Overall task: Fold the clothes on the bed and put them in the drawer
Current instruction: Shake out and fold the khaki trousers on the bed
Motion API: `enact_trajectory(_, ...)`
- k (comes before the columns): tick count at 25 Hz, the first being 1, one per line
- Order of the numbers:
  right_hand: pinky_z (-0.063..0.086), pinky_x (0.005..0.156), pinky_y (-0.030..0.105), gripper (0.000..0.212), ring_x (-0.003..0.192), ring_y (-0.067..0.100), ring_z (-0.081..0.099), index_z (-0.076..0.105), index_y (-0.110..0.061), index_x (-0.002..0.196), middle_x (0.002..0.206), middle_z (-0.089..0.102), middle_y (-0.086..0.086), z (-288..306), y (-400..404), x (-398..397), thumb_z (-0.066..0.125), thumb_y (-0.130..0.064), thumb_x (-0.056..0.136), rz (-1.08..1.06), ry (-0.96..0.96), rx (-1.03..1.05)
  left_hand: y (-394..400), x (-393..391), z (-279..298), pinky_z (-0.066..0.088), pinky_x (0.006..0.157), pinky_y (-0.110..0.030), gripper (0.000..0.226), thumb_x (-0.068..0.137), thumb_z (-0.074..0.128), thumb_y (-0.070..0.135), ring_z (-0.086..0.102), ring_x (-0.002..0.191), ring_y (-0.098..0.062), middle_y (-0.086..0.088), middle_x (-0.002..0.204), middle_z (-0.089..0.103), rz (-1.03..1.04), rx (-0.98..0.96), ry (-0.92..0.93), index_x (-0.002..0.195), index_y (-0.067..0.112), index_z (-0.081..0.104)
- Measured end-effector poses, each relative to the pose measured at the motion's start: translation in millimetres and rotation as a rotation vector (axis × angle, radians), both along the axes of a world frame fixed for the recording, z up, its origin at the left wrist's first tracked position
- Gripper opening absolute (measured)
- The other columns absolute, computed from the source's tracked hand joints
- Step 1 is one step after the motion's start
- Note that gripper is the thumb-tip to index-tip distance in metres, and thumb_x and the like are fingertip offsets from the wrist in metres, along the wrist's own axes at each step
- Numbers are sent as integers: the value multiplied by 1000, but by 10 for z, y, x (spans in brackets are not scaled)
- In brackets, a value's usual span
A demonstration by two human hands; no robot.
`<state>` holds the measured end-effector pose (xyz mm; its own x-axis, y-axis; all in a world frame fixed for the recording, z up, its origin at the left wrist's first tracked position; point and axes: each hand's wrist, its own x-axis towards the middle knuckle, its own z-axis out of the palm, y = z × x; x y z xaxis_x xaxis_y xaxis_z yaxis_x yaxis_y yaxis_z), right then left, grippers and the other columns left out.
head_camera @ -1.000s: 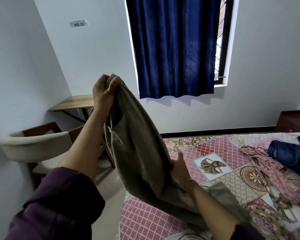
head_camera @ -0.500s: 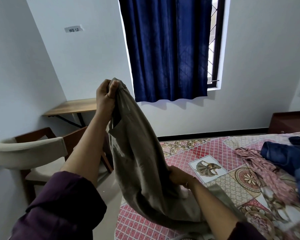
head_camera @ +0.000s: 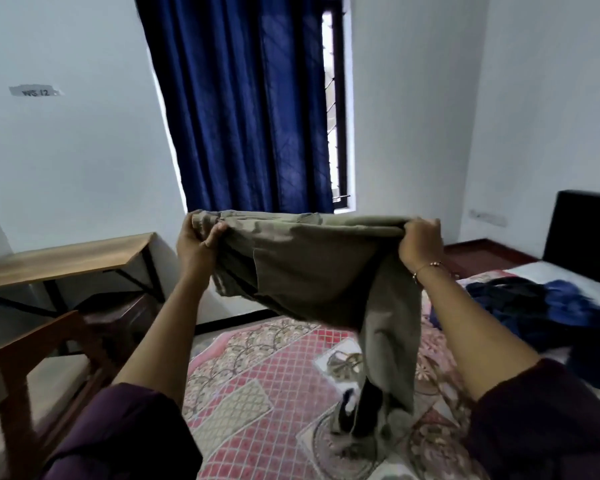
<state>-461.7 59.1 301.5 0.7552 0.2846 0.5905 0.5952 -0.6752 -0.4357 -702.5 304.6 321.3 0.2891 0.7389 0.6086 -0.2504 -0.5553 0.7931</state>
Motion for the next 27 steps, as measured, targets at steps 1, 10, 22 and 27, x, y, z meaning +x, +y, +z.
enact_trajectory(1, 44, 83, 43, 32, 112, 38, 43, 63, 6, 104, 109, 59, 22, 185, -115, 90, 38, 8, 85, -29, -72, 36, -45, 120, -24, 42, 80, -28, 23, 84, 68, 13, 50, 77, -8, 4, 83, 54, -22, 14, 38, 101, 15, 52)
enact_trajectory(10, 39, 84, 41, 35, 112, 38, 43, 67, -2, 104, 108, 62, 15, 131, -848, 548, 43, 10, 81, -220, -85, -75, -299, 826, -309, 35, 66, -34, 29, 79, 69, 17, 56, 94, -35, -14, 103, 64, 215, 526, 628, 104, 7, 60)
enact_trajectory(22, 36, 95, 45, 39, 120, 37, 40, 61, -12, 119, 121, 57, 19, -1327, -1143, 1911, 45, 1, 86, -356, 430, -158, -499, 2554, -1432, 45, 72, -36, 27, 88, 49, 14, 43, 116, -30, -6, 108, 66, 45, 662, 1165, 113, 16, 60)
enact_trajectory(27, 37, 79, 44, 32, 103, 42, 43, 66, 7, 99, 117, 58, 17, -1194, -1052, 2517, 44, 7, 75, -467, -1, -33, -566, 3558, -1423, 40, 66, -36, 16, 93, 46, 9, 56, 98, -32, -9, 109, 60, 147, 684, 1081, 105, 11, 55)
